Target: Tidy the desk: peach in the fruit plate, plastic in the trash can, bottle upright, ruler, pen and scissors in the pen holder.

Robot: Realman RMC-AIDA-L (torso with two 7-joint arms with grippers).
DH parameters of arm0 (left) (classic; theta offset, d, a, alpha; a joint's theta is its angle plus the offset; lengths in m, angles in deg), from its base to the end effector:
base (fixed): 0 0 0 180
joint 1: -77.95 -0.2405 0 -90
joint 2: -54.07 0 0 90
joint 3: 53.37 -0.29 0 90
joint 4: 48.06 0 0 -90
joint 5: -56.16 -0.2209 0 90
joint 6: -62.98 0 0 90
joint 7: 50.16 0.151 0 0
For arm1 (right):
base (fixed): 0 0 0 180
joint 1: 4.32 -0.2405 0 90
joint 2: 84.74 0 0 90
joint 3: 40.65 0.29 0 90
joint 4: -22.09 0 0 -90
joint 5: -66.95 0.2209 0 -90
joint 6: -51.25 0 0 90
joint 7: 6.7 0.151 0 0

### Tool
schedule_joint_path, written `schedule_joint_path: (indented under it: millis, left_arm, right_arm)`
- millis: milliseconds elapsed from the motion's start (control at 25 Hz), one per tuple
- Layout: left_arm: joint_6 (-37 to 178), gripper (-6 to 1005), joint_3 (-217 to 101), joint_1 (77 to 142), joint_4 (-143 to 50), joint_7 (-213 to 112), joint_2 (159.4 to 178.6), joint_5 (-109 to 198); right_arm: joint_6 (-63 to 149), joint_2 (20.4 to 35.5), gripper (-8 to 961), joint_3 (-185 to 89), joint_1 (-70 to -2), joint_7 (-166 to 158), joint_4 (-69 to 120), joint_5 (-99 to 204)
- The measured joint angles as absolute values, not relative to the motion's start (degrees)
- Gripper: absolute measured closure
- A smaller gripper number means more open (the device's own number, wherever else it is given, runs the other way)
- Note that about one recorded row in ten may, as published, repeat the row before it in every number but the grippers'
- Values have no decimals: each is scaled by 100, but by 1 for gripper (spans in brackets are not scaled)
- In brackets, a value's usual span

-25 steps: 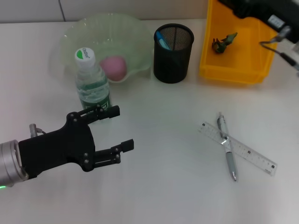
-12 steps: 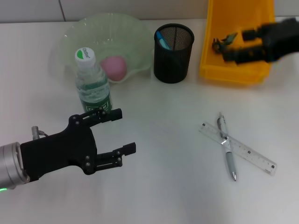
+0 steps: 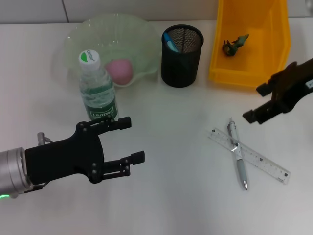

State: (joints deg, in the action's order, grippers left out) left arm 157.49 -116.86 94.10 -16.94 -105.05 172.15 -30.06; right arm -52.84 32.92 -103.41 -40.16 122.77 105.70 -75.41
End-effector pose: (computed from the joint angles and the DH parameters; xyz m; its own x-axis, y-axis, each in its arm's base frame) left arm -0.3082 0.2676 -0.0505 0.7387 0.1126 0.6646 0.2814 -0.9474 -0.1522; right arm 0.1925 0.3761 0.0414 0.8519 -0.4978 0.1626 -0.4388 -0.8481 -0.2970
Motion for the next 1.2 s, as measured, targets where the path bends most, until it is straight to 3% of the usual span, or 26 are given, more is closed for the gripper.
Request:
schedule_joint_path:
  millis: [320, 560, 1200]
  left_arm:
    - [15602, 197, -11670, 9541, -1686, -10666, 17221, -3292]
    - [15546, 197, -11680, 9555, -1692, -10668, 17227, -3304]
    - [15457, 197, -11709, 9608, -1743, -10667, 17236, -3305]
  right_arm:
    - [-4966, 3450, 132, -11064, -3996, 12211, 10323, -7957]
    - [-4301, 3473, 135, -11872, -3748, 12225, 10130, -7942]
    - [-3432, 3479, 155, -12312, -3897, 12389, 9308, -7662]
